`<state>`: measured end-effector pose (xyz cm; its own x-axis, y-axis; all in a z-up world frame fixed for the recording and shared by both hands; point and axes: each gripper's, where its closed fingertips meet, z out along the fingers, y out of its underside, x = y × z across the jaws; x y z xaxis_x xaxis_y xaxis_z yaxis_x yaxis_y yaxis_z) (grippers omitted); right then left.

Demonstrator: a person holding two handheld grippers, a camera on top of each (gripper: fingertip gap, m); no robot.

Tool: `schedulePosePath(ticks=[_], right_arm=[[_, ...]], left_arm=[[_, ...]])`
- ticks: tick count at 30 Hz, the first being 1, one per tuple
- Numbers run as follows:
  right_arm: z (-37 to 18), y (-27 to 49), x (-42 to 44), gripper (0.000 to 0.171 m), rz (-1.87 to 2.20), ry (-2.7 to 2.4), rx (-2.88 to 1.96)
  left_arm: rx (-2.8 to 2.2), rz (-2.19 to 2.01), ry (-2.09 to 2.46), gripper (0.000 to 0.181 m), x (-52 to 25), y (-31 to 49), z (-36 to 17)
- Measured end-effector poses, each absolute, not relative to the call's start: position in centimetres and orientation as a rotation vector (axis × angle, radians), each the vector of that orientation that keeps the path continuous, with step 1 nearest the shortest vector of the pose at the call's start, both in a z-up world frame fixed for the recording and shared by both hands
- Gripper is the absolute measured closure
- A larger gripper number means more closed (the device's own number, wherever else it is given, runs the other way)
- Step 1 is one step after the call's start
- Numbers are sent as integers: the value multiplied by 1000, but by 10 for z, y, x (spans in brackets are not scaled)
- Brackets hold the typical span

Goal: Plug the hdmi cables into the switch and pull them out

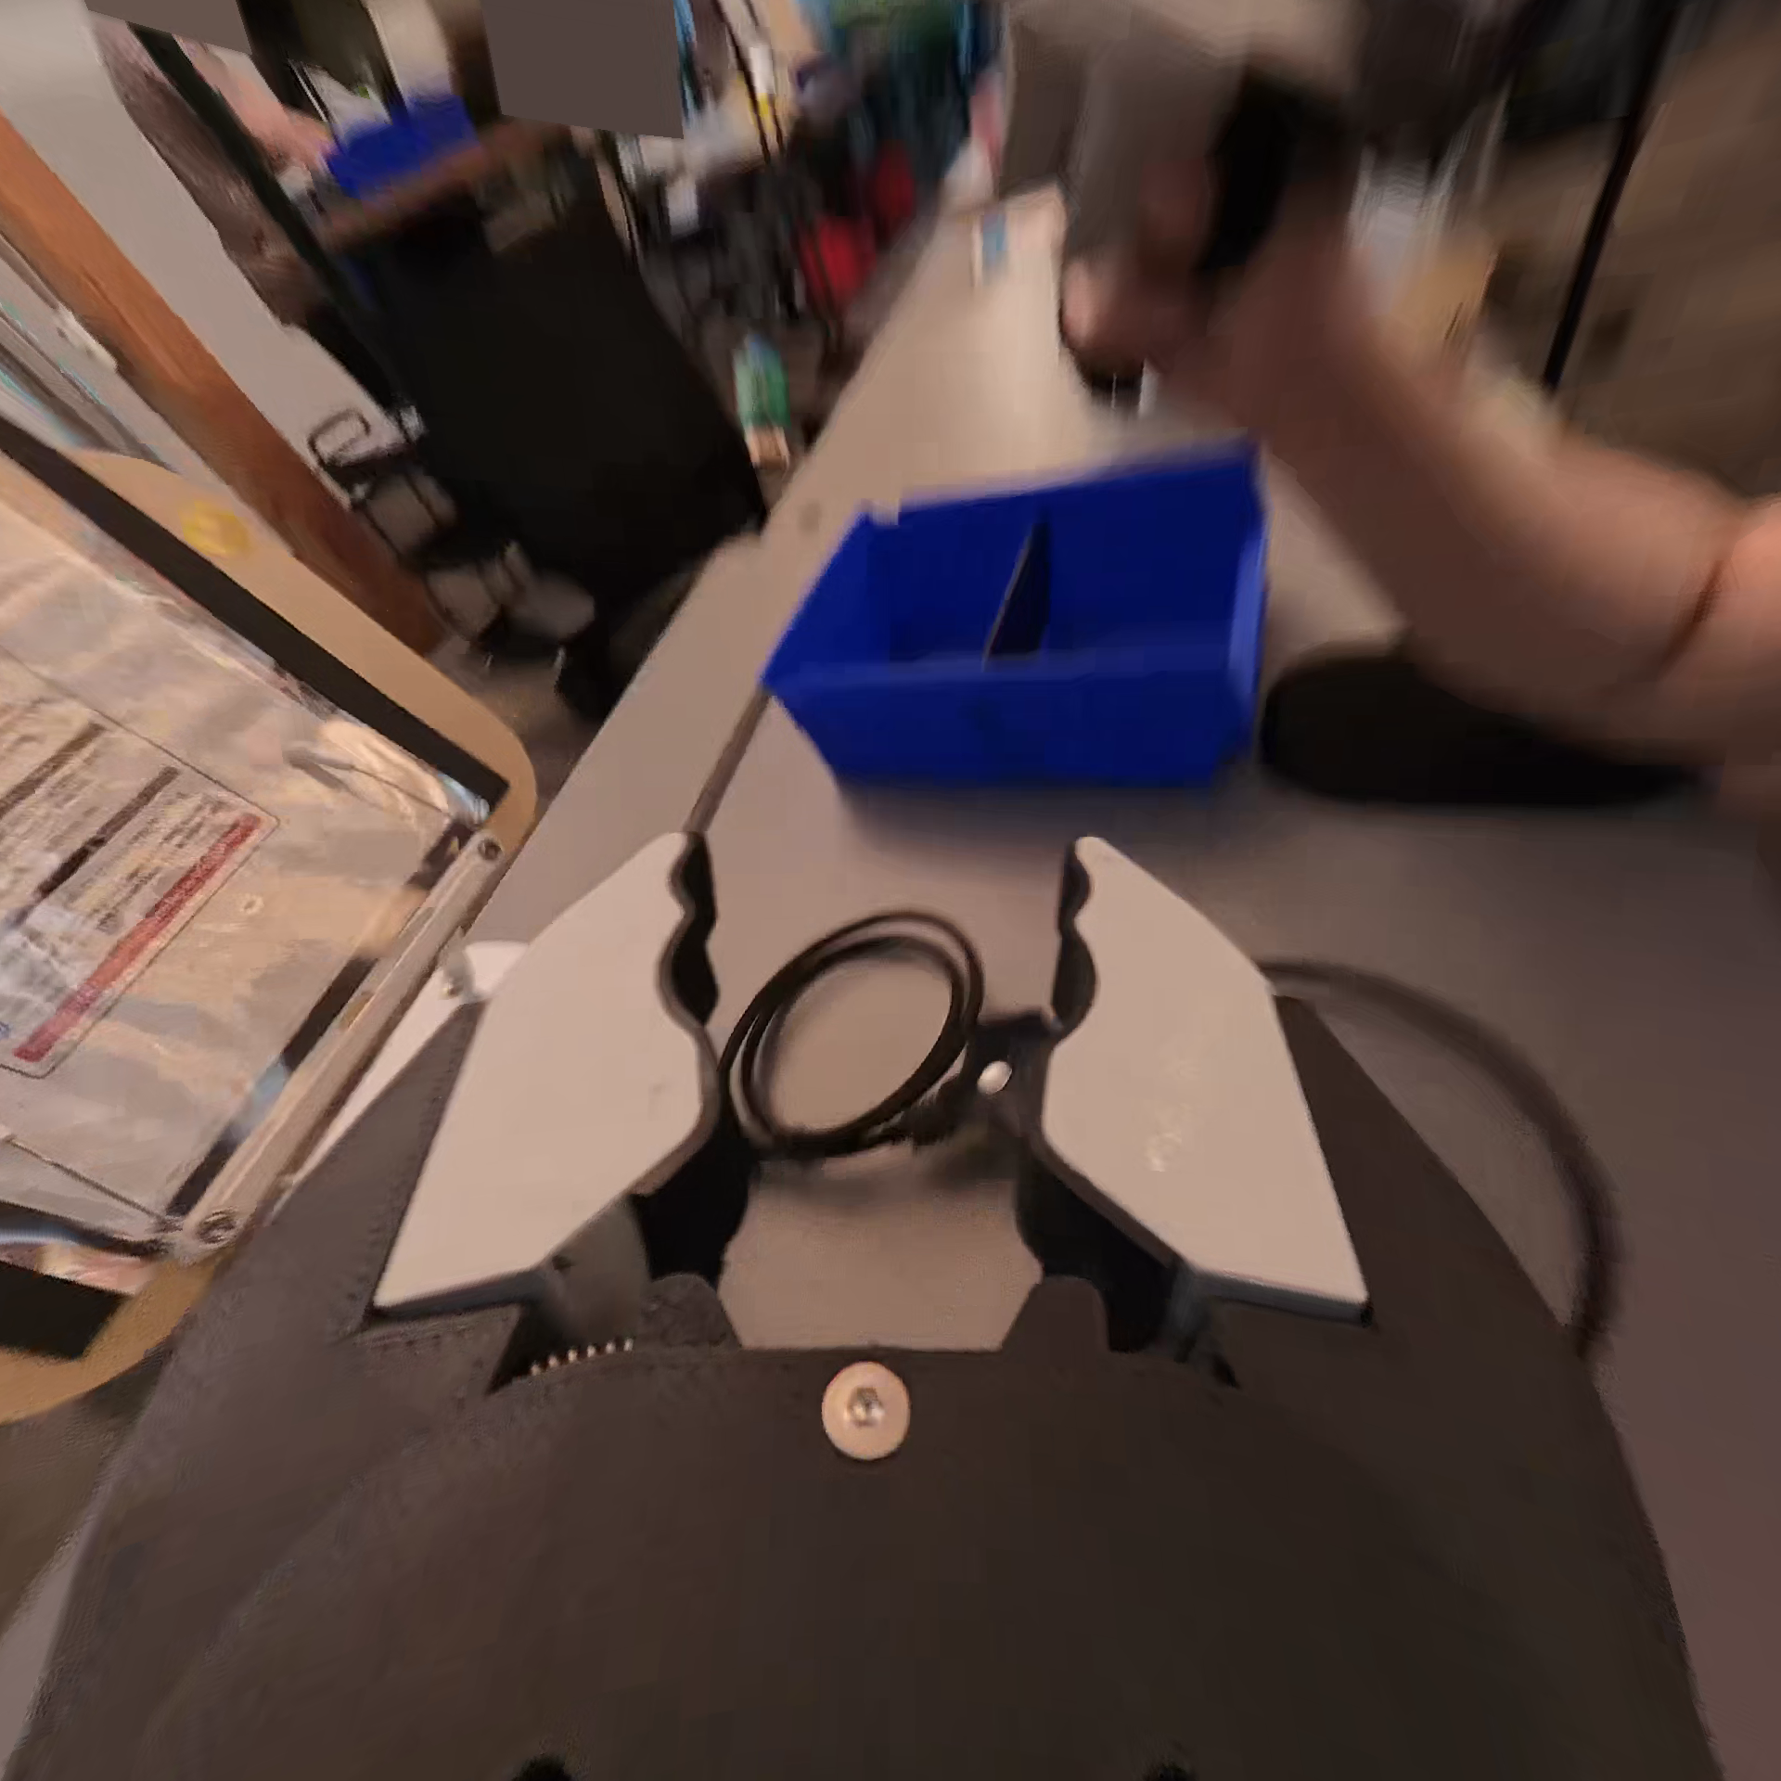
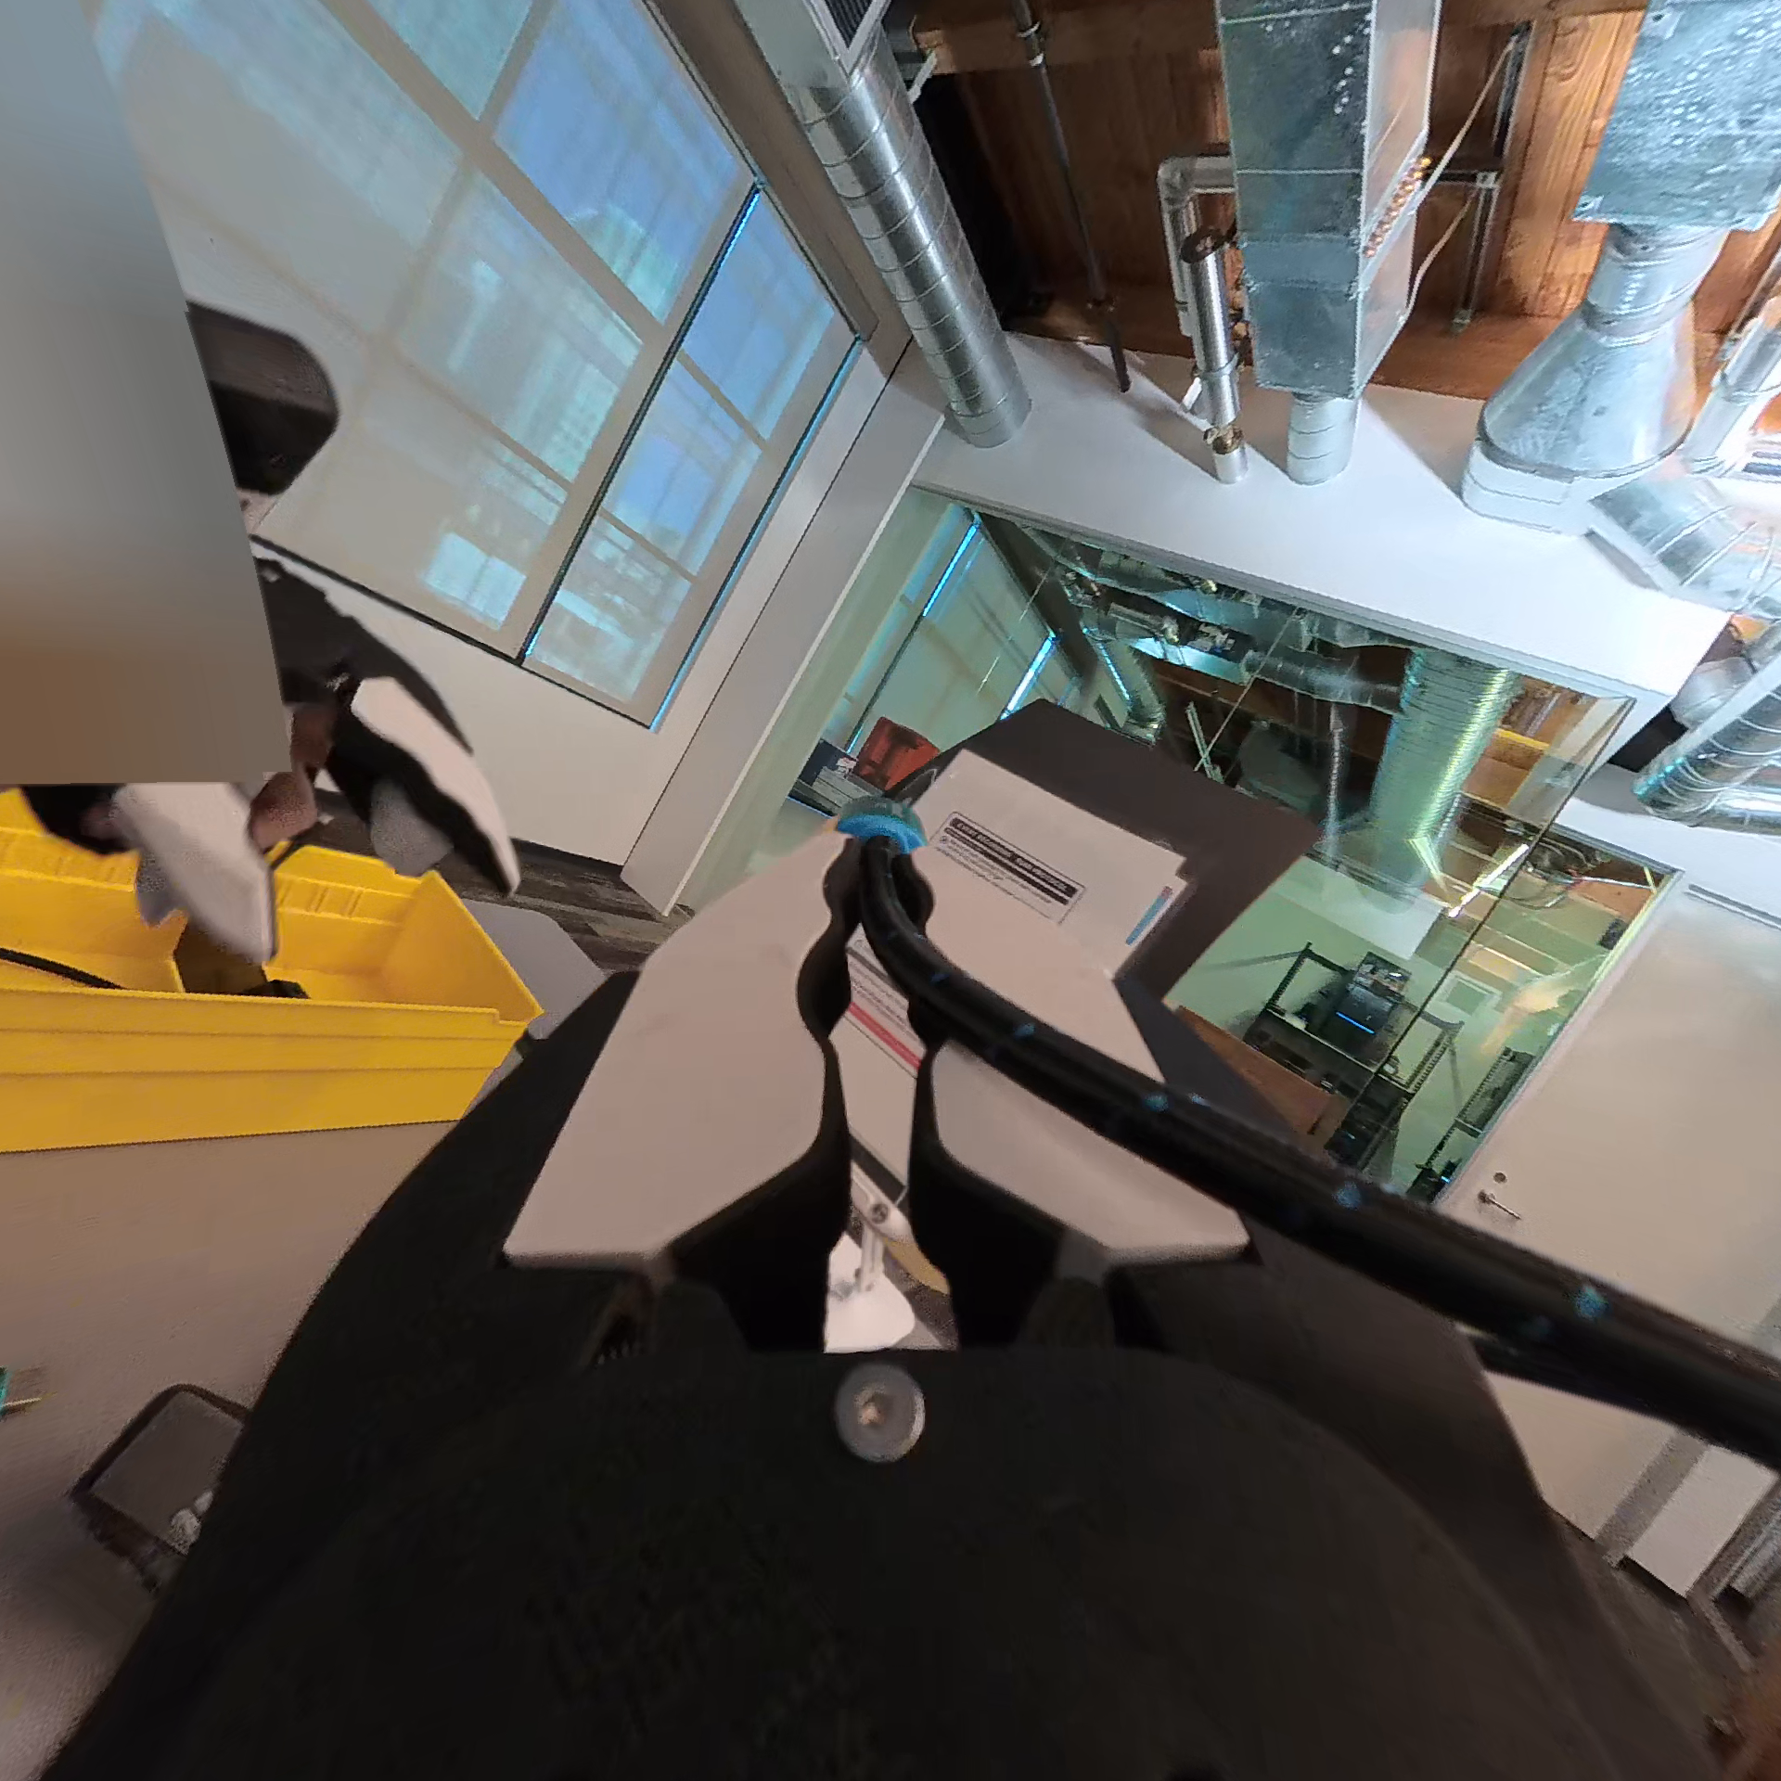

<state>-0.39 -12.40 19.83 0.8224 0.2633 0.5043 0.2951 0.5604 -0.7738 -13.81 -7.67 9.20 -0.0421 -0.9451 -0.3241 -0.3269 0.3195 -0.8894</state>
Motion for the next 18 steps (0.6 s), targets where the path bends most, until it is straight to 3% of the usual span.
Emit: schedulePosePath(ticks=[1, 7, 15, 18], right_arm=[[201, -126, 0, 164, -26, -625, -993], [221, -146, 19, 165, -1, -575, -933], [232, -158, 27, 164, 13, -548, -907], [231, -157, 28, 164, 31, -544, -921]], left_arm=[[-1183, -703, 1622, 112, -131, -81, 83], [-1159, -547, 1949, 103, -108, -116, 0], [-1094, 1, 2126, 112, -115, -86, -104], [-1008, 241, 2225, 108, -125, -70, -130]])
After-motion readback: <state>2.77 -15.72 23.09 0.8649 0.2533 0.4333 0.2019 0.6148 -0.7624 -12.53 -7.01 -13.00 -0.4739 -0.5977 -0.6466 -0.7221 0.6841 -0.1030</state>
